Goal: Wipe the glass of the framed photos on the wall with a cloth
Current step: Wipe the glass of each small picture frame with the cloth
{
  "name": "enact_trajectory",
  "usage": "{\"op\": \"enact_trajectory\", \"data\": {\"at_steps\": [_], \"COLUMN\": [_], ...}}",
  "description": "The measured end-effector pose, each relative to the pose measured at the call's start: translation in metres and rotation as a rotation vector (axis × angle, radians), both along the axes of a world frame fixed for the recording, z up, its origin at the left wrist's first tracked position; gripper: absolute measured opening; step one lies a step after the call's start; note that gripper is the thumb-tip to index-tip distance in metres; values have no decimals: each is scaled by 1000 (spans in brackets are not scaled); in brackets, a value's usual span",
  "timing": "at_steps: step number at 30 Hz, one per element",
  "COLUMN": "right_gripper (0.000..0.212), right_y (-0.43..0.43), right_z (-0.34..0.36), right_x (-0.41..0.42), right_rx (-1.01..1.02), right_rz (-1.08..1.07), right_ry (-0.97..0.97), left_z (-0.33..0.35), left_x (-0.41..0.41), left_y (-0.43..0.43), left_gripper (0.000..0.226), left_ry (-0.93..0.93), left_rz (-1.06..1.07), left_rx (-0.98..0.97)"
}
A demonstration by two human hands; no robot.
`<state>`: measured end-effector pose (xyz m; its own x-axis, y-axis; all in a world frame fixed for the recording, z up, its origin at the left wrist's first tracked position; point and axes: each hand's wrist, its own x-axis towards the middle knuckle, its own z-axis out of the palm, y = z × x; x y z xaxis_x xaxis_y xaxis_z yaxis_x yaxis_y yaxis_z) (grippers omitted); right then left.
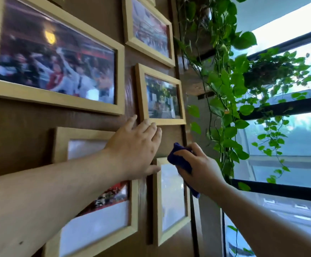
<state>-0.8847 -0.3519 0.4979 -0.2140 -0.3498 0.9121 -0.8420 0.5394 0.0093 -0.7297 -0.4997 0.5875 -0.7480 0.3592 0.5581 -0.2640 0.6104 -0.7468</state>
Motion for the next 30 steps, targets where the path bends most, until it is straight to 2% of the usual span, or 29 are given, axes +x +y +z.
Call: {"op": "enact_trajectory", "data": {"at_steps": [3, 8, 18, 22, 27, 30], "right_gripper": [33, 33, 42, 38, 36, 35], "right_y": [-4, -16, -67, -61, -46, -50], "right_z": [-21, -48, -74, -78, -83, -86], "right_x": [-20, -41, -56, -75, -115, -120], "right_rx": [-92, -165, -206, -213, -327, -339], "right_rz": [22, 106, 244, 215, 109, 94], "right_ry": [-108, -178, -210, -154, -283, -280], "left_z": [-11, -34, -53, -54, -54, -51], "left_x": [-33, -75, -113, -116, -114, -110], "left_y": [5, 6, -6, -6, -9, -13], "left_gripper": [98, 101, 98, 104, 109, 112], "left_ry": [-37, -119, -208, -197, -192, -222], "left_rz": [53, 160, 237, 236, 228, 221], "left_rx": [12, 49, 28, 23, 36, 24]}}
